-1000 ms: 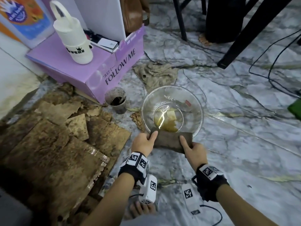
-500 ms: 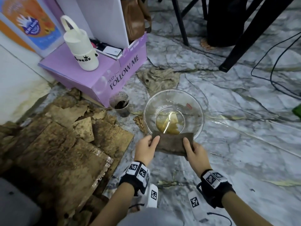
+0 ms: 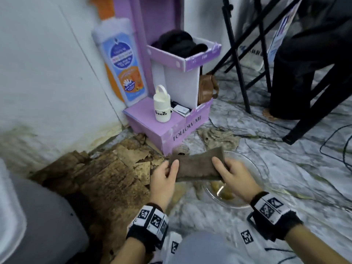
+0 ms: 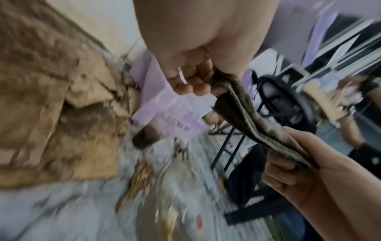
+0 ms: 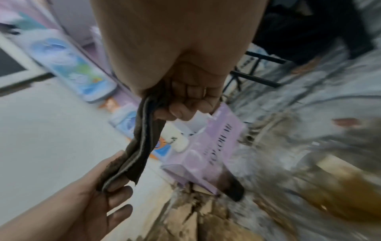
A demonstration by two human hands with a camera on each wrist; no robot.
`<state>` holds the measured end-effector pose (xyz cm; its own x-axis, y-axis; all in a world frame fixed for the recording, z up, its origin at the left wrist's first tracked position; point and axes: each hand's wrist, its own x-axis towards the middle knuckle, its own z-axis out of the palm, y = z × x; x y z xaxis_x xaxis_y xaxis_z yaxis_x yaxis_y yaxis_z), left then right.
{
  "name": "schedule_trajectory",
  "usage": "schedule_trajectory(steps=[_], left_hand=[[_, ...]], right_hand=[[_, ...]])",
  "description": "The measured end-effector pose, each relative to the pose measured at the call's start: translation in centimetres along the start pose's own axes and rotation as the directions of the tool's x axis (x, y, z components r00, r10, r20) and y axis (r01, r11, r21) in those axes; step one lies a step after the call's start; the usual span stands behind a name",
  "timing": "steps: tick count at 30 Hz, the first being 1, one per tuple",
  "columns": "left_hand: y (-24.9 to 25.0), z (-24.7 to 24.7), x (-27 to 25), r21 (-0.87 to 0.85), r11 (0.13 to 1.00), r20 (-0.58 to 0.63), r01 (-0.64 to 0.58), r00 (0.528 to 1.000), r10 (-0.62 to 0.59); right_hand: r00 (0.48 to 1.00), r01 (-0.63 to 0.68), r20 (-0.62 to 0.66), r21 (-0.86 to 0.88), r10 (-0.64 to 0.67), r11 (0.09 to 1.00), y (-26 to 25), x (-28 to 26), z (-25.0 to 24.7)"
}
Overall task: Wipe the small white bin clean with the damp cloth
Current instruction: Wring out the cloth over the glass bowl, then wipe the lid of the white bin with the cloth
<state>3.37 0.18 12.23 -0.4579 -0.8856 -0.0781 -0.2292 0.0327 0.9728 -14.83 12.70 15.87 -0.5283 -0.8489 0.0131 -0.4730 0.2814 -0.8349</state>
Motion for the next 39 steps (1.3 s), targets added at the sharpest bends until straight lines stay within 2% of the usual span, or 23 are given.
schedule_trajectory(steps=[4,6,11,16,18,21,25,28,32,36,39], left_hand=[[4.8,-6.9,-1.5,0.001,0.991,-0.206,-0.136,0.970,0.133],[6.7,-9.4,-2.3,0.020,0.983,-0.260,-0.183,0.948,0.182],[9.2,-18.3,-6.0,0.086,0.964,-0.439,-0.250,0.859,0.262],[10.1,-25.5,-10.4,0.076,0.976,-0.565,-0.203,0.798,0.210],[9.9,-28.2,-12.4,0.121,0.975,-0.627,-0.187,0.747,0.221],[9.0,-31.8,-15.2,0.173,0.978,-0.696,-0.119,0.687,0.207],[7.1,-35.5,-18.4,0.213,0.977,-0.739,-0.016,0.651,0.172],[6.5,-36.5,-20.1,0.249,0.967,-0.756,0.050,0.634,0.162],[6.3,-37.2,-20.5,0.329,0.930,-0.742,0.164,0.654,0.147],[4.8,-37.9,-20.4,0.408,0.877,-0.733,0.253,0.663,0.149],[3.1,-38.3,-20.1,0.407,0.876,-0.718,0.260,0.684,0.131]], right_hand=[[0.970,0.216,0.123,-0.031,-0.211,0.976,-8.6,1.6,0.8],[0.952,0.274,0.157,-0.052,-0.263,0.960,-11.7,2.3,1.0],[0.860,0.416,0.348,-0.052,-0.374,0.908,-20.7,3.0,4.5],[0.737,0.546,0.494,-0.031,-0.462,0.837,-28.4,2.3,9.3],[0.680,0.587,0.554,-0.020,-0.480,0.809,-30.9,1.8,11.8],[0.630,0.623,0.606,-0.021,-0.485,0.782,-33.3,0.8,15.9],[0.574,0.676,0.626,0.000,-0.527,0.737,-35.0,-1.8,20.6],[0.573,0.660,0.629,0.028,-0.526,0.751,-34.6,-3.5,22.8],[0.615,0.575,0.634,0.044,-0.468,0.817,-33.1,-4.8,24.8],[0.660,0.597,0.584,-0.025,-0.473,0.802,-31.7,-5.7,26.4],[0.689,0.599,0.572,-0.105,-0.445,0.794,-30.6,-5.7,27.3]])
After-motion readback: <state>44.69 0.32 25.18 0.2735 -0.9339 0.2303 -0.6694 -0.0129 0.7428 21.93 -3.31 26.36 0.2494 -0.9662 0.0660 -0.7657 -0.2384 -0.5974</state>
